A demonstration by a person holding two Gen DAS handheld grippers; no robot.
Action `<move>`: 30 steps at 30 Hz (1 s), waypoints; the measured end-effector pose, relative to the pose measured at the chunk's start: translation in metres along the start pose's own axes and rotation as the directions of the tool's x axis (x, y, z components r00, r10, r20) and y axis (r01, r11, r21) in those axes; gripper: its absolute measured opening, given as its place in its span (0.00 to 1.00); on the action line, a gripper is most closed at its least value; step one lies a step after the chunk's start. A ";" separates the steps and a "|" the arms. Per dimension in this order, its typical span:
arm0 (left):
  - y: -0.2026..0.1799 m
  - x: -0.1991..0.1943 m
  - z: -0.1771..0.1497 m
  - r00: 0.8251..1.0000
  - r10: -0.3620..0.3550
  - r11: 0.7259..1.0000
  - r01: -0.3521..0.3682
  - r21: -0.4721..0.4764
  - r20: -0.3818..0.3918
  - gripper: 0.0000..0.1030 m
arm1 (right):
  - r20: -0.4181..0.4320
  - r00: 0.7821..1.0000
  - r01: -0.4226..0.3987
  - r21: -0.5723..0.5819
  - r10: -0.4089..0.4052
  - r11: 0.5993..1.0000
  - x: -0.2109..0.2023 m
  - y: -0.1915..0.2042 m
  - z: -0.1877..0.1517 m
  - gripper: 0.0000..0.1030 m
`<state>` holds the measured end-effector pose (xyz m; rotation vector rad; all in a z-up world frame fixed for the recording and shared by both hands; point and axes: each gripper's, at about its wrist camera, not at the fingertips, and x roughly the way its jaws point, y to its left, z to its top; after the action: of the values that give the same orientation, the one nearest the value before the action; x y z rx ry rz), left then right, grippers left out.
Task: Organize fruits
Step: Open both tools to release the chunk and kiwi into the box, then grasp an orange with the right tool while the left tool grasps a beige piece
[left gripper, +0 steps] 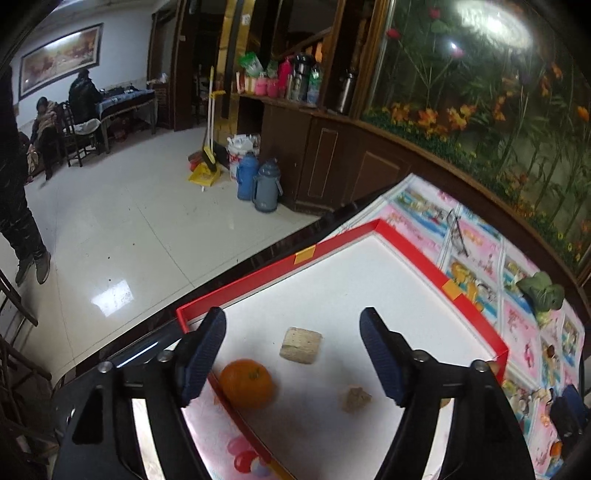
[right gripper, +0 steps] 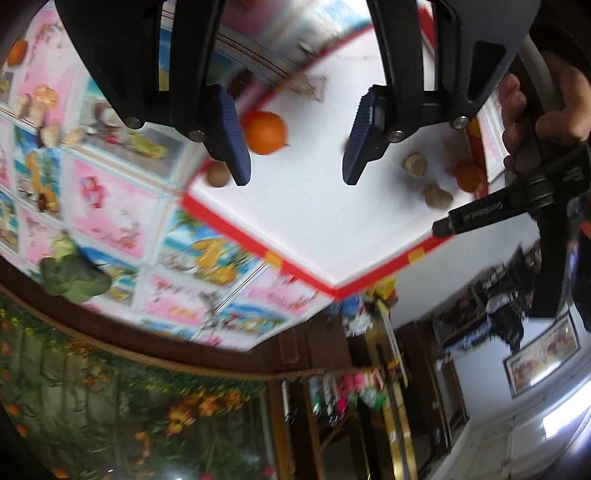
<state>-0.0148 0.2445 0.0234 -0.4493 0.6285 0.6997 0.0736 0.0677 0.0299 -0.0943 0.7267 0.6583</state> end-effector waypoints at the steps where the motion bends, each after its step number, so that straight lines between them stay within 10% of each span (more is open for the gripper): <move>1: -0.002 -0.007 -0.003 1.000 -0.007 1.000 0.007 -0.006 0.017 0.76 | 0.033 0.999 0.028 0.024 -0.029 0.999 -0.020 -0.014 -0.005 0.59; 12: -0.100 -0.038 -0.066 0.973 -0.220 0.946 0.229 0.231 -0.066 0.77 | -0.030 0.929 0.361 0.296 -0.369 0.884 -0.131 -0.173 -0.110 0.74; 20: -0.172 -0.046 -0.120 0.943 -0.270 0.835 0.331 0.440 -0.195 0.77 | -0.174 0.909 0.417 0.332 -0.379 0.846 -0.115 -0.240 -0.129 0.53; 30: -0.256 -0.030 -0.144 0.937 -0.267 0.762 0.348 0.546 -0.225 0.77 | -0.218 0.896 0.434 0.246 -0.386 0.867 -0.081 -0.244 -0.122 0.31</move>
<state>0.0946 -0.0267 -0.0178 -0.0194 0.8346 0.1336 0.1002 -0.2057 -0.0436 -0.0316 0.9204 0.1289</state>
